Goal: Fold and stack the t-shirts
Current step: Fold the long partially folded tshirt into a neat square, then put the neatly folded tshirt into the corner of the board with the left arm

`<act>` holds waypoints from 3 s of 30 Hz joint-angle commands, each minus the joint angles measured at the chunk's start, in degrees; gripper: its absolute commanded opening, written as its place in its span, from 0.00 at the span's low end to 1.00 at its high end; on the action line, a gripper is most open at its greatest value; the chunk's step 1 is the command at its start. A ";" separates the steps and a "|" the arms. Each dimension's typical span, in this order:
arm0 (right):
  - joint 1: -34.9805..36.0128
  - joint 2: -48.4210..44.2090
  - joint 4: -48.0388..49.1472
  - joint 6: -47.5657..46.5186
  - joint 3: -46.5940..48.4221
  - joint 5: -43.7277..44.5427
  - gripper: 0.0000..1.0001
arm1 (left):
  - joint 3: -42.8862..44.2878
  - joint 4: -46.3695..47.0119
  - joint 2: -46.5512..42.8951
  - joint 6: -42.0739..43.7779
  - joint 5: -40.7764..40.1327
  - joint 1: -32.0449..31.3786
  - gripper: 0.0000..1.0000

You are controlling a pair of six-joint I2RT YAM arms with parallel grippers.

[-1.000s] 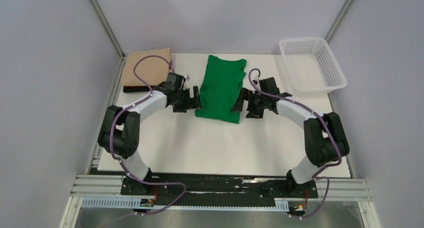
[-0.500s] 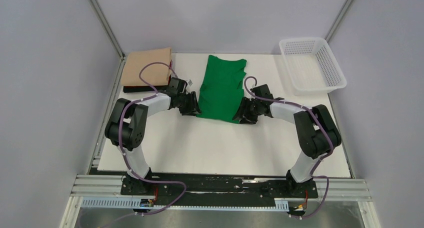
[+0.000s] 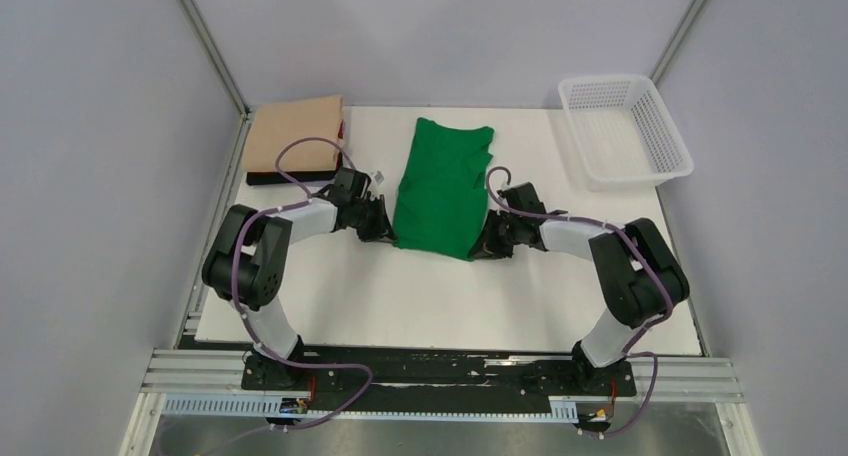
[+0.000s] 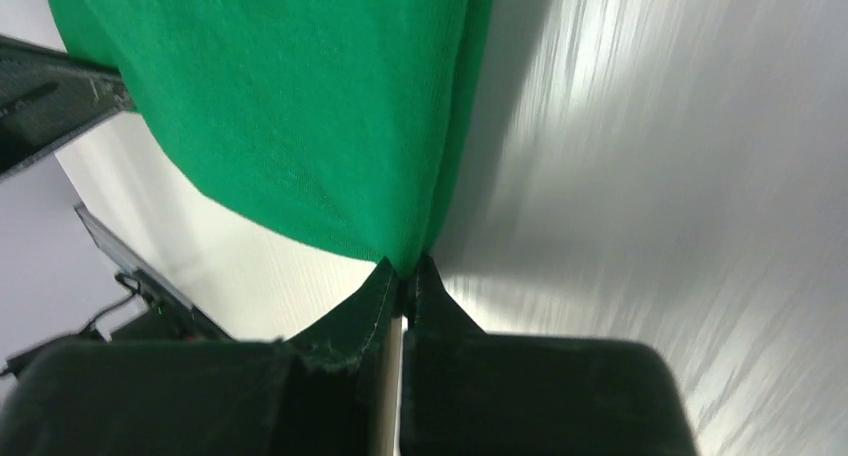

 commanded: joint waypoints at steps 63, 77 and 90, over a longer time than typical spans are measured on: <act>-12.89 6.71 -4.84 -6.46 30.49 -7.52 0.97 | 35.81 -2.88 10.78 0.07 -14.10 0.06 0.99; -8.09 6.37 3.32 -1.86 26.06 -16.13 1.00 | 35.10 0.38 15.43 -2.51 -2.90 -2.20 1.00; -11.78 25.03 1.58 0.18 30.57 -10.58 1.00 | 43.23 -8.40 30.69 -4.78 -4.92 -2.02 1.00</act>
